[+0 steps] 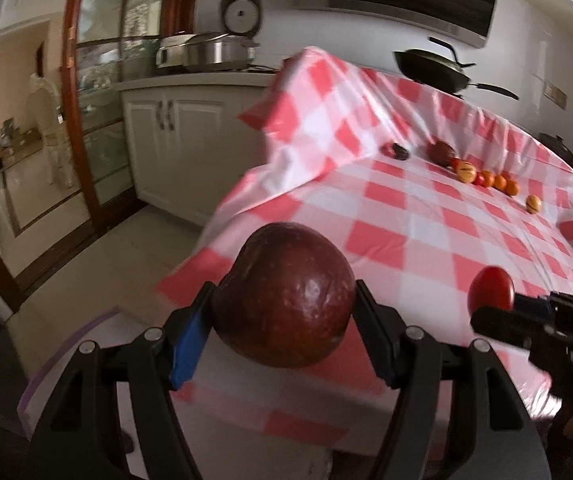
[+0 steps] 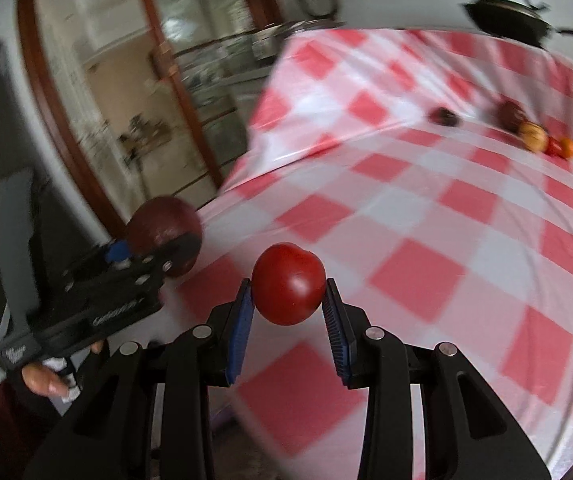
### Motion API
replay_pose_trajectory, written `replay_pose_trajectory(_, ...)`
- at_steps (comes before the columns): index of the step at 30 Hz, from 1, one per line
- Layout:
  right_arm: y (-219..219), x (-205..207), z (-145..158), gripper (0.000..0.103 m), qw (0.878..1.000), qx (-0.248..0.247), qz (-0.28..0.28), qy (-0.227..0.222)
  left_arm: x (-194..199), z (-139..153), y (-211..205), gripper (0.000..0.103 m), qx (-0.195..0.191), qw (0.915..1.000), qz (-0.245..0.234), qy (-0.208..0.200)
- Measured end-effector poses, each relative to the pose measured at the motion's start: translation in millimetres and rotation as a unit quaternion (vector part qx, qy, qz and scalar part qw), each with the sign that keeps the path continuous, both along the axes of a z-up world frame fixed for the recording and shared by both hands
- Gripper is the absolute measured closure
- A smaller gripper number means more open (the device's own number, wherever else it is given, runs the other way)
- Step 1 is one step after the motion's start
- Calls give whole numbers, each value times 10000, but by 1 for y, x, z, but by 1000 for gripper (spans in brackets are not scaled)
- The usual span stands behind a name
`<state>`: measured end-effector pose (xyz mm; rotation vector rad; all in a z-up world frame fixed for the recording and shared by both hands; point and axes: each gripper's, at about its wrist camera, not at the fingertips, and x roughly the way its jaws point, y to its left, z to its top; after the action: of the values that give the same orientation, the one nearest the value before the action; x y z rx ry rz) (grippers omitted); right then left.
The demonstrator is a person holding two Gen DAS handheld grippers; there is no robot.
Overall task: Organize fruits
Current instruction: 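Carry the apple in the left tool over the white box, then open the left tool to drop the apple into the box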
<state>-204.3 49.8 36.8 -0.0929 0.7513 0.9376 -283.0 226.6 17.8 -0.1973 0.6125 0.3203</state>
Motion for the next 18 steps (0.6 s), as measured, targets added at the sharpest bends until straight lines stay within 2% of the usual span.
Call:
replay_pose_trajectory(6, 38, -44, -1, 67, 9942, -279, 963, -394, -40, -11, 26, 35, 1, 9985, 540, -53)
replay_pose_trajectory(10, 62, -73, -10, 67, 9837, -451, 1668, -504, -70, -25, 57, 35, -328, 9938, 1063, -96)
replay_pose_trajectory(12, 73, -84, -18, 67, 9775, -600, 1952, -529, -76, -35, 68, 35, -347, 9910, 1292, 67)
replay_pose_trajectory(15, 96, -95, -38, 67, 9658, -1088, 2301, -489, -78, -56, 85, 35, -442, 9842, 1654, 457)
replay_pose_trajectory(18, 122, -103, -75, 67, 9484, -1757, 2622, -316, -74, -84, 99, 35, -615, 9737, 1937, 1026)
